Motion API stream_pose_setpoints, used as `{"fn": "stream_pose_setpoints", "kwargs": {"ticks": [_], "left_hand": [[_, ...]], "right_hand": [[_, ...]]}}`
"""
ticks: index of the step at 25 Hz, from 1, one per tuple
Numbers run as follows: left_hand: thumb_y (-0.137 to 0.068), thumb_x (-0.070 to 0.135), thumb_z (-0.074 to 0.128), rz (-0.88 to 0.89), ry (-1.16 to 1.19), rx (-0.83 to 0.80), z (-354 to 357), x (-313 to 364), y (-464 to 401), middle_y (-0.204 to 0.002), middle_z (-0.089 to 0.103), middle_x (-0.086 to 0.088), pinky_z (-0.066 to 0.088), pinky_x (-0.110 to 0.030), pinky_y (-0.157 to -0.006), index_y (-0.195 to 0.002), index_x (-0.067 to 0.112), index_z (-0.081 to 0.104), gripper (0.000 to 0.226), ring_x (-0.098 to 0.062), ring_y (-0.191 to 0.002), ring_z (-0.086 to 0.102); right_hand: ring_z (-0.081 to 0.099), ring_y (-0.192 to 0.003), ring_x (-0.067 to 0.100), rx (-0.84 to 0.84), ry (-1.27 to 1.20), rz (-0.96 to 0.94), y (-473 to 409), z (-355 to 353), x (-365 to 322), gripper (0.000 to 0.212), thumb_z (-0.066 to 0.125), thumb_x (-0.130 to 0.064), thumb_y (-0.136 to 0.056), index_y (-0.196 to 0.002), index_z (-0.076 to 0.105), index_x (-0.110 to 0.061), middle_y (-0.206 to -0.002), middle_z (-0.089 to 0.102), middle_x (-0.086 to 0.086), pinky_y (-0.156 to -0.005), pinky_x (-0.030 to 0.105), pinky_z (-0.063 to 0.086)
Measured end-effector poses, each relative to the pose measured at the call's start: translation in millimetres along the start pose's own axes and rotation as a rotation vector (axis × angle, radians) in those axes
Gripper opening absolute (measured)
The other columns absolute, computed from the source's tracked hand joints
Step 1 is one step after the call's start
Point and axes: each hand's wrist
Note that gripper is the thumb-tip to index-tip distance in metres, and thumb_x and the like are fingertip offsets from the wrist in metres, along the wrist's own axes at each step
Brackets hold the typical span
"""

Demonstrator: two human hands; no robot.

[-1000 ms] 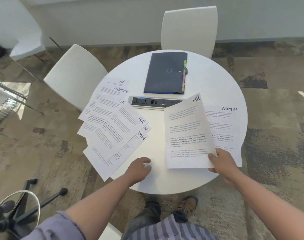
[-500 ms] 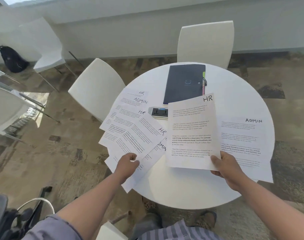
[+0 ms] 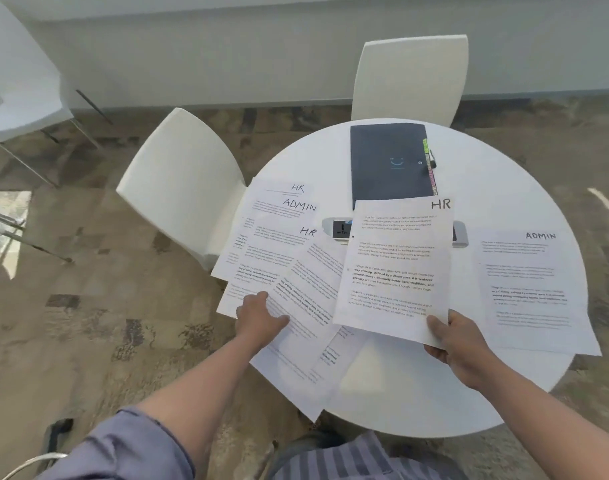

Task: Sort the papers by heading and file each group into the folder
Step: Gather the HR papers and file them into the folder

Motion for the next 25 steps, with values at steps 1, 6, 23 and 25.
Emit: {"fn": "stream_pose_setpoints", "kwargs": {"ticks": [1,6,23,25], "left_hand": [[-0.080,0.050,0.079,-0.011,-0.014,-0.012,-4,0,-7,-0.150,0.042,-0.008,0.046,-0.046,-0.102,-0.148,0.017,0.043,0.083,-0.034,-0.139,0.040],[-0.067,0.063,0.083,-0.038,-0.162,-0.097,-6,-9,-36,-0.136,0.043,-0.007,0.049,-0.046,-0.096,-0.136,0.019,0.042,0.091,-0.031,-0.126,0.045],[-0.067,0.039,0.088,-0.021,-0.144,-0.096,-1,-10,-68,-0.121,0.047,-0.005,0.052,-0.044,-0.089,-0.117,0.020,0.049,0.066,-0.030,-0.115,0.049],[-0.068,0.036,0.087,-0.005,-0.135,-0.068,0,-7,-67,-0.127,0.044,-0.006,0.050,-0.045,-0.093,-0.129,0.019,0.043,0.077,-0.031,-0.120,0.046]], "right_hand": [[0.063,-0.097,0.018,0.001,-0.020,0.010,5,7,1,0.021,0.051,-0.012,-0.107,-0.124,0.063,-0.015,-0.118,0.070,0.000,-0.074,0.034,0.054],[0.064,-0.096,0.019,0.021,-0.063,0.030,18,25,3,0.021,0.052,-0.012,-0.107,-0.123,0.065,-0.015,-0.117,0.072,0.000,-0.073,0.034,0.054],[0.062,-0.094,0.019,0.173,-0.143,0.054,28,11,15,0.019,0.053,-0.012,-0.106,-0.120,0.065,-0.016,-0.116,0.071,0.002,-0.072,0.035,0.052],[0.062,-0.096,0.020,0.177,-0.141,0.059,28,12,18,0.020,0.053,-0.012,-0.106,-0.122,0.065,-0.016,-0.118,0.071,0.002,-0.072,0.035,0.052]]}}
Point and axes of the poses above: each hand's wrist, its own y-axis away from the middle knuckle, its own z-axis out of the palm, x = y × z
